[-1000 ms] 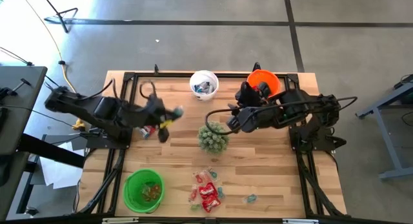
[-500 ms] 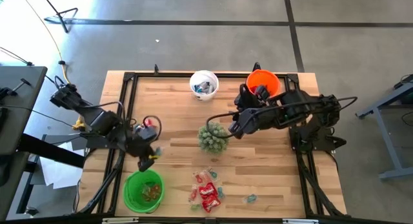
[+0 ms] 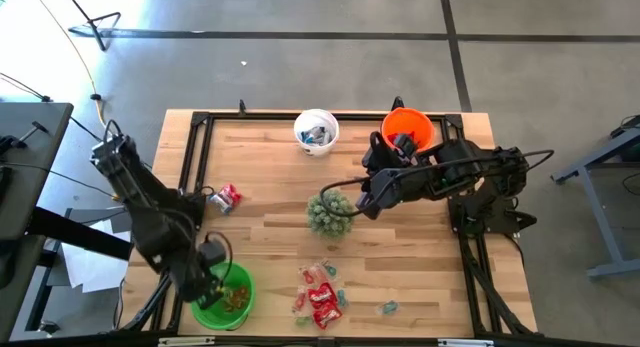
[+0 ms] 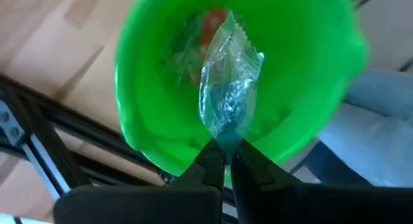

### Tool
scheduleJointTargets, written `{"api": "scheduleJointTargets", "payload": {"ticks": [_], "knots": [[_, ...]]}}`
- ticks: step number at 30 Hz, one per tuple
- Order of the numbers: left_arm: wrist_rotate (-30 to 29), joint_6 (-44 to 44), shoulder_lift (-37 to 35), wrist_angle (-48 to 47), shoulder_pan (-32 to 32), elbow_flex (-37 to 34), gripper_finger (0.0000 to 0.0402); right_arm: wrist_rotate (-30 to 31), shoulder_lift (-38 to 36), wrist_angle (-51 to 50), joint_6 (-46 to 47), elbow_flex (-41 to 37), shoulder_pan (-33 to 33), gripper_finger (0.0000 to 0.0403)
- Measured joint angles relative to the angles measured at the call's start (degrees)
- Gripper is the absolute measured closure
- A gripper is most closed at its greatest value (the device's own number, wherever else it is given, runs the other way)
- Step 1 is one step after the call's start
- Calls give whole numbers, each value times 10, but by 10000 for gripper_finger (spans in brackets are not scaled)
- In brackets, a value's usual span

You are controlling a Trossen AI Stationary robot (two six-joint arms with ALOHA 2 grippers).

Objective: Sort candy
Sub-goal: Put the blue gummy into the green bucket

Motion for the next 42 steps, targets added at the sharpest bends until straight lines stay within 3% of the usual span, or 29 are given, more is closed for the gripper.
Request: {"api": "scheduleJointTargets", "payload": {"ticks": [8, 18, 25, 31, 36, 42], "knots": [[-6, -22, 62, 35, -23, 0, 388, -1, 0, 0, -6, 0, 0, 212], [11, 45, 81, 100, -25, 0, 327, -31, 0, 0, 2, 0, 0, 212], [24, 125, 58, 150, 7, 0, 308, -144, 1, 0, 59, 0, 10, 212], [23, 200, 49, 238, 29, 0, 313, -162, 5, 0, 68, 0, 57, 212], [23, 234, 49, 241, 47, 0, 319, -176, 5, 0, 108, 0, 100, 212], [23, 280, 49, 246, 83, 0, 320, -271, 5, 0, 195, -56, 160, 212]]}}
